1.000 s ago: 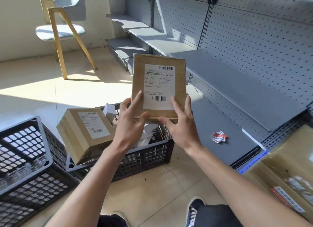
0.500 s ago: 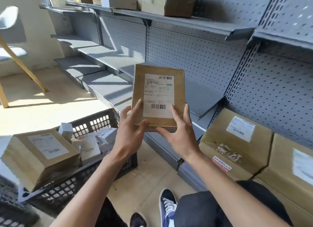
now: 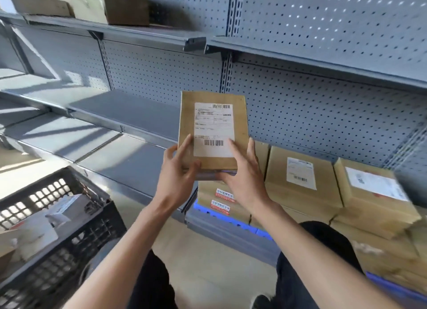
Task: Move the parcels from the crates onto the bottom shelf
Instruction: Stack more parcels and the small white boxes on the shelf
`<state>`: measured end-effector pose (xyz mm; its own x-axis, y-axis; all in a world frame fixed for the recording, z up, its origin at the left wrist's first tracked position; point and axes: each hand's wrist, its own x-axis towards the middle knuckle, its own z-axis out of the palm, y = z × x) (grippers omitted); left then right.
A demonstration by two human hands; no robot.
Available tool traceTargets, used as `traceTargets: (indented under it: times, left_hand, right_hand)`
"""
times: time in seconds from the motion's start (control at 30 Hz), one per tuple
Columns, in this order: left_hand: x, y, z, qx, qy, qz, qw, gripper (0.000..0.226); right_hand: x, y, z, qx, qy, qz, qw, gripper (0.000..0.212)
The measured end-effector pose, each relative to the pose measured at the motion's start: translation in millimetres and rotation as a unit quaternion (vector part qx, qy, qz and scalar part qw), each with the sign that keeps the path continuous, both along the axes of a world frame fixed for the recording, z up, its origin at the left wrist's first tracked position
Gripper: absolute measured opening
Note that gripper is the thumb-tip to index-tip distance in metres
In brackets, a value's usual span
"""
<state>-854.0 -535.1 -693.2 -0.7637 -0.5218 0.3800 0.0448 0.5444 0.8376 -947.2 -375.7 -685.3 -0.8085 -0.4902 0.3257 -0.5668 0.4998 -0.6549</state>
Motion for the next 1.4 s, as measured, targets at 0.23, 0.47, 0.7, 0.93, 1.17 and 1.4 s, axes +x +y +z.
traceTargets:
  times: [0.23,0.47,0.7,0.93,1.17,1.4]
  left_hand:
    - [-54.2,94.4,2.4,0.01,-0.008,-0.07,0.997,0.063]
    - [-96.4,175.2,-10.7,0.005,-0.024,-0.154,0.988,0.061]
    - [-131.9,248.2,-15.2,-0.012,-0.021,-0.236,0.972,0.06]
    - [-163.0,303.7,-9.8,-0.015,-0.024,-0.272,0.962,0.059]
    - [-188.5,352.3,2.0,-0.02,-0.012,-0.297,0.955,0.057]
    - [-202.0,400.1,-0.5,-0.028,-0.019,-0.313,0.949,0.057]
  right_hand:
    - [-27.9,102.2,1.2,-0.004,-0.004,-0.075,0.997,0.079]
    - [-34.6,194.1,-2.7,0.0,-0.017,-0.164,0.986,0.077]
    - [-39.0,272.9,-3.9,-0.013,-0.041,-0.237,0.971,0.077]
    - [-61.2,330.0,-1.7,-0.014,-0.042,-0.286,0.957,0.076]
    - [-79.6,380.4,8.5,-0.033,-0.05,-0.302,0.952,0.077]
    - [-85.5,427.9,8.6,-0.041,-0.061,-0.314,0.947,0.078]
